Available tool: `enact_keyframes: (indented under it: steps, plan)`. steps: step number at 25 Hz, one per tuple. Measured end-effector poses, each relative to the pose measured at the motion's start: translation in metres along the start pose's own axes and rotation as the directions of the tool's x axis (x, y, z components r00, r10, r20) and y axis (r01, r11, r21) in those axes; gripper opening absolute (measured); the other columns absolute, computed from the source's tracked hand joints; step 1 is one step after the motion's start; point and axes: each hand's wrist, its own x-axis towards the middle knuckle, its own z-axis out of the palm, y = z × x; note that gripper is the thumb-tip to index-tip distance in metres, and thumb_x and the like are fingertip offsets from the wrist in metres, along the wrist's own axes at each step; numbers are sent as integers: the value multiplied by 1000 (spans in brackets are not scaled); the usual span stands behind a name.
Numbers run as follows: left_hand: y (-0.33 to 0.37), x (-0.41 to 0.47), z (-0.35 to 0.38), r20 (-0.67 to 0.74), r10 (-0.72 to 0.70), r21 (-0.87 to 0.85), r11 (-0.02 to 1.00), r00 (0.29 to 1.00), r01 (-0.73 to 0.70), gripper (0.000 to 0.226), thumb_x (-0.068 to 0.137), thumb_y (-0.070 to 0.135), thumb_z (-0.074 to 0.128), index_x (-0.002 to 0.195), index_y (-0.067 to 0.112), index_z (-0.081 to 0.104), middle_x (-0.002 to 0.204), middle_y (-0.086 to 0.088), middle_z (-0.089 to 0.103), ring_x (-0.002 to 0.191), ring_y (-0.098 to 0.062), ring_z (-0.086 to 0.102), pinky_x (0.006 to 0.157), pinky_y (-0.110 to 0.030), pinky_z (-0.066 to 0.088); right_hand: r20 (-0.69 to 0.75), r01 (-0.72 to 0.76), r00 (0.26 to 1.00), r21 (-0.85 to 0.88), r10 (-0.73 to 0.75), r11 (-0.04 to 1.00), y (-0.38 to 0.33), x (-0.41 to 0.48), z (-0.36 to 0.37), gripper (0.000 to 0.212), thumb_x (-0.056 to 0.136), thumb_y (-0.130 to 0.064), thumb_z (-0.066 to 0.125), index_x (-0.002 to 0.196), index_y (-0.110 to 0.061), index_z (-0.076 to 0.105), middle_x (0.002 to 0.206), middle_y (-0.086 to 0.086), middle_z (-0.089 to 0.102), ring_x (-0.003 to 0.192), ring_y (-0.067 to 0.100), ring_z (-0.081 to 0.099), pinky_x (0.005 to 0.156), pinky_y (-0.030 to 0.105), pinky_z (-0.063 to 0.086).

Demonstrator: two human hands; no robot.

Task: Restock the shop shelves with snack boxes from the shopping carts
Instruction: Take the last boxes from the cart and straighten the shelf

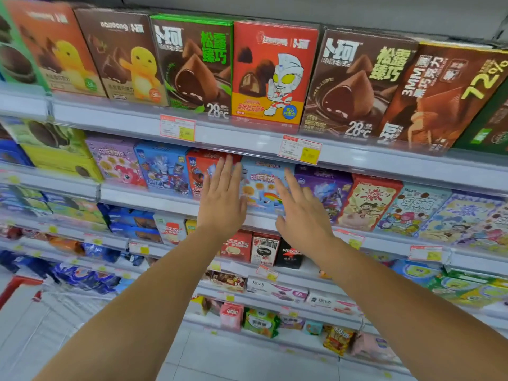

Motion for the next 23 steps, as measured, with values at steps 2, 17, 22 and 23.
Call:
enact_keyframes:
  steps: [2,17,22,23]
  plan:
    - [-20,1,-4,5,-87,25,996,996,87,68,103,36,34,157,13,-1,165,-8,-9,152,-23,-12,123,-46,-3,33,29,999,61,-32,998,-18,18,1,79,93,-22,51,156,-25,2,163,1,-11,131,27,35,99,40,42]
    - [-65,9,-6,-67,-36,4,999,997,36,66,97,29,45,156,15,18,162,-6,19,153,-24,4,123,-50,5,-39,-46,998,148,52,988,-48,45,18,79,94,-29,53,156,-20,4,163,-1,-4,134,26,40,83,37,51]
    - [-126,-1,-6,-116,-16,0,1000,993,16,65,99,31,44,156,11,20,163,-9,19,152,-25,9,123,-50,9,-10,20,1000,160,-19,987,-117,61,22,79,95,-22,48,156,-23,-1,161,-8,-18,131,23,41,72,31,48]
    - [-145,-3,-8,-97,-33,30,999,995,36,67,99,32,44,157,11,17,164,-10,15,153,-26,6,123,-50,7,-1,22,1000,155,-22,988,-131,67,24,78,94,-21,48,156,-23,0,161,-8,-20,129,23,42,68,30,45]
